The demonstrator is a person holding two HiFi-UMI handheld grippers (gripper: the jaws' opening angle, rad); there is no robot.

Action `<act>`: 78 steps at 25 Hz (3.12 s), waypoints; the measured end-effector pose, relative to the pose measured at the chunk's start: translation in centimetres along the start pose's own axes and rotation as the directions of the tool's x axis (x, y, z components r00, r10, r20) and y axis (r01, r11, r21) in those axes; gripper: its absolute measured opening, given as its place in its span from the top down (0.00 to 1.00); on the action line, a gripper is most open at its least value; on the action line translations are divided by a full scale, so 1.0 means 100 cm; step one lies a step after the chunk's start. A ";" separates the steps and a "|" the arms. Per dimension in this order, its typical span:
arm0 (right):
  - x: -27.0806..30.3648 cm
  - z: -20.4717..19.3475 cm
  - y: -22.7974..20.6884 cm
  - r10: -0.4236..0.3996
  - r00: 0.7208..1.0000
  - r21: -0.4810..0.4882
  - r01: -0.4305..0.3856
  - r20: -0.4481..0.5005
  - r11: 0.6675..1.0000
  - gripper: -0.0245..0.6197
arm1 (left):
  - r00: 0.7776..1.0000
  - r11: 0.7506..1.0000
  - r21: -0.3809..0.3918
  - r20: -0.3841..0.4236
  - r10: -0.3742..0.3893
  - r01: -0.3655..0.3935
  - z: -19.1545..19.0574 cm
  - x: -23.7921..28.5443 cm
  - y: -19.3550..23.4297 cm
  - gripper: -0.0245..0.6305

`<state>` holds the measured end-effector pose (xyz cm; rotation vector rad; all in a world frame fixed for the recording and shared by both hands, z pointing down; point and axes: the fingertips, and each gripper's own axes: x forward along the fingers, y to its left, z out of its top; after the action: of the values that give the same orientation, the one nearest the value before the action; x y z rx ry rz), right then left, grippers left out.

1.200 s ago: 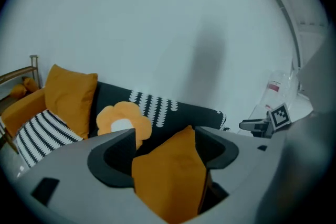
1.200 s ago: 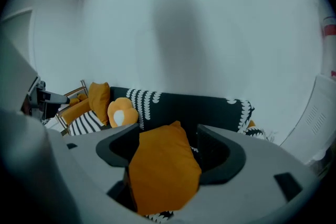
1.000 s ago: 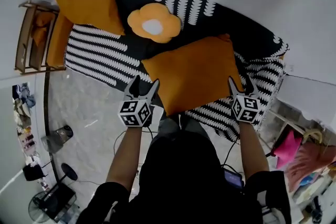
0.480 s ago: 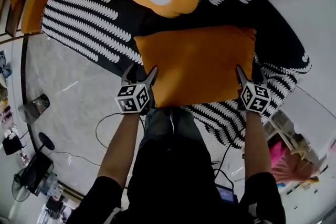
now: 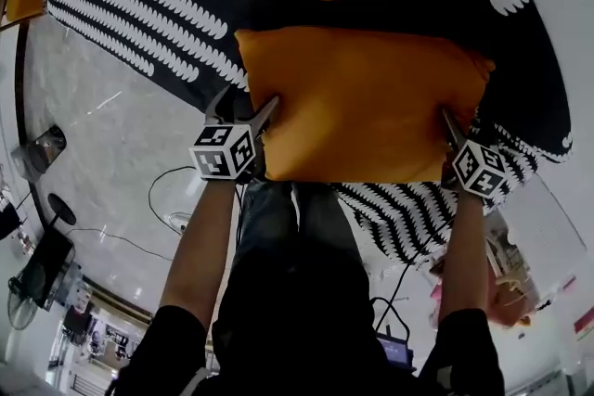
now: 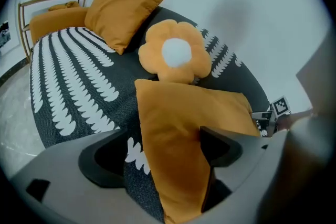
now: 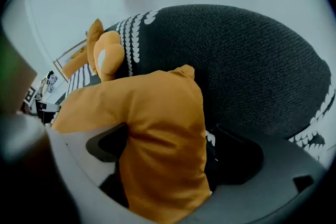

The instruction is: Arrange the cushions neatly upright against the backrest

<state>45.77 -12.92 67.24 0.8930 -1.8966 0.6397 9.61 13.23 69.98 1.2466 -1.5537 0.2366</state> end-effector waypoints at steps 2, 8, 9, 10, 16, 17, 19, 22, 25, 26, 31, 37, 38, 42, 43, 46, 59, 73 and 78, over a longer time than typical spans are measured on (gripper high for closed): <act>0.014 -0.008 0.003 0.044 0.999 0.033 -0.043 -0.028 0.999 0.18 | 1.000 1.000 -0.015 -0.021 -0.009 0.009 -0.006 0.011 0.006 0.29; 0.039 -0.013 0.006 0.116 0.988 0.080 -0.108 -0.101 0.991 0.18 | 0.996 0.987 -0.150 -0.059 -0.069 0.059 -0.014 0.033 0.008 0.26; 0.041 -0.015 0.008 0.117 0.988 0.081 -0.109 -0.101 0.991 0.18 | 0.994 0.983 -0.169 -0.066 -0.086 0.074 -0.016 0.035 0.008 0.26; 0.042 -0.017 0.010 0.119 0.988 0.083 -0.111 -0.100 0.990 0.19 | 0.991 0.976 -0.194 -0.074 -0.111 0.095 -0.019 0.037 0.007 0.27; 0.043 -0.025 0.022 0.123 0.988 0.072 -0.117 -0.097 0.991 0.34 | 0.973 0.955 -0.243 -0.112 -0.202 0.170 -0.022 0.036 -0.008 0.56; 0.040 -0.026 0.024 0.120 0.988 0.067 -0.114 -0.093 0.991 0.39 | 0.976 0.959 -0.231 -0.106 -0.192 0.164 -0.021 0.033 -0.010 0.60; 0.032 -0.027 0.029 0.107 0.991 0.057 -0.103 -0.077 0.993 0.47 | 0.981 0.965 -0.215 -0.088 -0.174 0.152 -0.021 0.026 -0.016 0.66; 0.018 -0.027 0.037 0.087 0.995 0.054 -0.085 -0.043 0.995 0.56 | 0.984 0.972 -0.188 -0.074 -0.159 0.143 -0.016 0.014 -0.022 0.71; 0.001 -0.031 0.051 0.066 0.998 0.084 -0.066 0.002 0.994 0.60 | 0.983 0.976 -0.142 -0.054 -0.176 0.167 -0.010 -0.002 -0.026 0.74; -0.008 -0.035 0.052 0.056 0.998 0.103 -0.058 0.020 0.993 0.61 | 0.981 0.976 -0.117 -0.043 -0.188 0.182 -0.007 -0.008 -0.032 0.74; -0.078 -0.071 0.034 0.002 0.991 0.266 -0.037 0.131 0.963 0.62 | 0.970 0.966 0.092 0.008 -0.243 0.242 0.021 -0.026 -0.091 0.75; -0.133 -0.099 0.010 -0.103 0.972 0.437 0.001 0.210 0.900 0.62 | 0.948 0.901 0.310 0.002 -0.319 0.303 0.060 -0.031 -0.160 0.74; -0.138 -0.096 0.008 -0.124 0.966 0.459 0.007 0.225 0.888 0.61 | 0.943 0.887 0.339 -0.002 -0.332 0.313 0.071 -0.030 -0.169 0.74; -0.160 -0.080 -0.012 -0.212 0.929 0.525 0.023 0.303 0.851 0.61 | 0.920 0.824 0.441 -0.013 -0.391 0.356 0.113 -0.021 -0.213 0.74; -0.166 -0.077 -0.020 -0.234 0.918 0.534 0.029 0.320 0.845 0.60 | 0.913 0.808 0.461 -0.014 -0.407 0.368 0.120 -0.019 -0.226 0.74; -0.183 -0.063 -0.042 -0.288 0.883 0.551 0.041 0.370 0.833 0.60 | 0.893 0.774 0.500 0.004 -0.450 0.388 0.140 -0.016 -0.259 0.73; -0.182 -0.010 -0.115 -0.389 0.775 0.554 0.061 0.498 0.830 0.56 | 0.838 0.710 0.578 0.079 -0.540 0.403 0.198 0.027 -0.329 0.70; -0.123 -0.042 -0.119 -0.424 0.827 0.603 0.134 0.369 0.787 0.42 | 0.939 0.835 0.503 0.121 -0.322 0.221 0.180 0.080 -0.277 0.54; -0.130 -0.056 -0.115 -0.437 0.832 0.646 0.130 0.341 0.752 0.38 | 0.962 0.911 0.387 0.161 -0.220 0.143 0.166 0.070 -0.254 0.44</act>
<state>61.93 -11.64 58.94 1.8807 -1.9163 0.9103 20.68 -13.30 57.89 1.7526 -1.5971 0.3006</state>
